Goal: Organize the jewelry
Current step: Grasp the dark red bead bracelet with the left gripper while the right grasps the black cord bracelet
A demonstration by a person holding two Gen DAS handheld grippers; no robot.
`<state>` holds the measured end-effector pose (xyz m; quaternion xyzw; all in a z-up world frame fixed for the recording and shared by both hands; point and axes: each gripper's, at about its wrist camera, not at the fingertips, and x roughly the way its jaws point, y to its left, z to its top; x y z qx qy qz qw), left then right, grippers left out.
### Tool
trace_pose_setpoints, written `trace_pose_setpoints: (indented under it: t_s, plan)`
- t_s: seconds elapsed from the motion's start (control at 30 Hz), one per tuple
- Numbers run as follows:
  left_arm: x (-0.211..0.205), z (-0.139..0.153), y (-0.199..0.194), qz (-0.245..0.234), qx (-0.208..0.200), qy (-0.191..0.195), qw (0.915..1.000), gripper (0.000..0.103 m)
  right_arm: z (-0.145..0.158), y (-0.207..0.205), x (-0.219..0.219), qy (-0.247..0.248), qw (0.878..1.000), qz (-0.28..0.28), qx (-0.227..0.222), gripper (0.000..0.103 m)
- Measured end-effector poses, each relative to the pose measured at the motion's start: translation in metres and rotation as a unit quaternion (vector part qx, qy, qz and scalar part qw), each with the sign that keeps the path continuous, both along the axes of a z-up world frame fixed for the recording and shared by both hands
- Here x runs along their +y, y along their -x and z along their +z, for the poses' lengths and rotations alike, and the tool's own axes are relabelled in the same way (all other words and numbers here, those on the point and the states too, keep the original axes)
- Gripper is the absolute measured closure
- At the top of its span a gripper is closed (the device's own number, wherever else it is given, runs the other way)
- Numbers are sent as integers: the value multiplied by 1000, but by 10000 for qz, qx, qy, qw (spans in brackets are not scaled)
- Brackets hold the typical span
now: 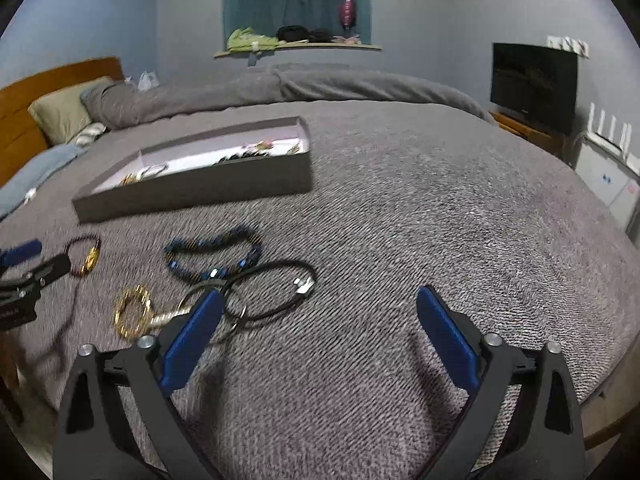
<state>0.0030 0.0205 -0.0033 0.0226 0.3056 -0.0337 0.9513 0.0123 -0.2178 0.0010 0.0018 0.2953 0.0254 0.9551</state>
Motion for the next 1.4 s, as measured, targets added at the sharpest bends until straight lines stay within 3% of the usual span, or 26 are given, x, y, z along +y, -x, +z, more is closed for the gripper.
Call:
trace_pose_setpoints:
  t_s: [0.03,0.1,0.17,0.3,0.53,0.67,0.77,0.97,1.1,1.4]
  plan:
    - [0,0,-3,3,22,55,10000,14,0,-2,0,-9,10000,-10,19,23]
    - [0,-1,-7,-45,105,115,9999,32,-2,-9,0,-36,9999,-24,123,31]
    - [-2,-5,-11,-53,211,46,9998,41,-5,-14,0,-79,9997,-7,240,39]
    - [-4,-7,-13,-132,259,39,9996,46,-11,-21,2,-125,9988,22,470,54]
    - [-1,-10,-13,-176,342,33,9993,55,-14,-25,6,-45,9984,106,559,69]
    - [4,-9,-10,-192,365,146,9990,72,-13,-24,4,-93,9981,160,587,82]
    - [9,-10,-12,-163,426,278,9986,78,-13,-24,3,-124,9979,190,610,89]
    - [11,-9,-13,-171,442,335,9983,83,-12,-22,4,-101,9980,243,572,90]
    - [12,-8,-13,-210,423,332,9983,97,-12,-21,4,-141,9980,273,552,90]
    - [12,0,-4,-342,178,430,9983,97,-8,-12,0,-119,9988,305,375,90]
